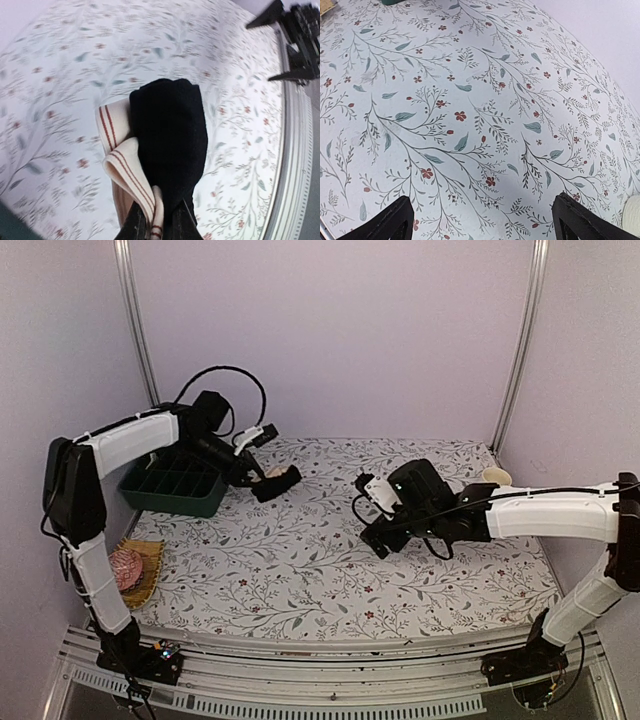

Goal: Roll the underwear
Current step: Pick up the underwear from the center of the board, then place the underwear in the storage box.

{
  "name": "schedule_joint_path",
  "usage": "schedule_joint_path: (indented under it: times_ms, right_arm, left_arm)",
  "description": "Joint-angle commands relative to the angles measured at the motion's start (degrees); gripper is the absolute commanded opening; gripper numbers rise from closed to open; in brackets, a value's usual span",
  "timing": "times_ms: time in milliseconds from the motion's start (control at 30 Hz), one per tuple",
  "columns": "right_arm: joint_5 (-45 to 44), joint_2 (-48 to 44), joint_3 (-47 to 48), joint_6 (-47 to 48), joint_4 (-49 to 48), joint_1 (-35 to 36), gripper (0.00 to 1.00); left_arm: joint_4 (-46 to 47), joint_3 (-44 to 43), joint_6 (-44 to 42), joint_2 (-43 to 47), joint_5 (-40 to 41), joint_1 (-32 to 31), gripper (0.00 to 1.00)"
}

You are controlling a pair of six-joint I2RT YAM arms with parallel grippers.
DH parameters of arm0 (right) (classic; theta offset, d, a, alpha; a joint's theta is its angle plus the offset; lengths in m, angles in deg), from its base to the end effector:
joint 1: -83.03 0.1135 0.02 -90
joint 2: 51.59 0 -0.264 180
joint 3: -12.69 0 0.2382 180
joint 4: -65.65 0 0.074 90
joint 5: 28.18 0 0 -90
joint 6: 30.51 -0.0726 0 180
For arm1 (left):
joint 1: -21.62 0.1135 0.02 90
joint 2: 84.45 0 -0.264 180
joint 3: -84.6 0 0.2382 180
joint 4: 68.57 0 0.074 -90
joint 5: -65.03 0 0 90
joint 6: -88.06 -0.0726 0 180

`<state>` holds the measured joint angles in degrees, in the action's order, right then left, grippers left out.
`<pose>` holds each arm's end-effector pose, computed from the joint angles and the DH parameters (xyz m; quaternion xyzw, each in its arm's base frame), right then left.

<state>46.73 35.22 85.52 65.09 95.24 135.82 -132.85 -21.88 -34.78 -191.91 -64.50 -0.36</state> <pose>0.2212 0.2600 0.2202 -0.3992 0.8206 0.0458 0.4064 0.3460 -0.1895 0.2432 0.4875 0.7827 -0.3098 0.2320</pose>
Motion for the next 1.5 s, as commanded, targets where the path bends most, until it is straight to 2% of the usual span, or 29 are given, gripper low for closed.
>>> schedule_joint_path:
  times_ms: [0, 167, 400, 467, 667, 1000, 1233, 1467]
  right_arm:
    - [-3.9, 6.8, 3.3, -9.5, 2.6, 0.1, 0.99]
    - [-2.3, 11.9, 4.9, -14.9, 2.7, 0.3, 0.99]
    - [-1.7, 9.0, 1.9, -17.6, 1.8, 0.5, 0.99]
    - [-1.6, 8.4, 0.9, -17.9, 1.7, 0.5, 0.99]
    - [0.4, 6.8, -2.7, -18.8, 0.7, 0.6, 0.99]
    - [0.5, 5.6, -5.9, -19.2, -0.3, 0.6, 0.99]
    - [1.1, 6.7, -5.4, -19.5, -0.1, 0.6, 0.99]
    - [1.0, 5.3, -6.1, -19.5, -0.1, 0.6, 0.99]
  left_arm:
    - [0.9, -3.6, 4.1, 2.4, 4.6, 12.4, 0.0]
    - [-3.0, -10.2, 3.2, 0.1, 7.4, 27.3, 0.0]
    - [-7.4, -18.5, 1.9, -8.0, 10.2, 38.5, 0.0]
    - [-7.1, -20.1, 2.3, -10.4, 13.5, 40.3, 0.0]
    - [-2.2, -22.5, 4.5, -15.5, 25.4, 42.3, 0.0]
    - [-6.3, -31.2, 7.0, -23.1, 32.8, 42.7, 0.0]
    - [-8.8, -30.8, 7.6, -22.9, 35.3, 42.8, 0.0]
    - [-8.1, -26.4, 7.8, -22.0, 36.2, 42.9, 0.0]
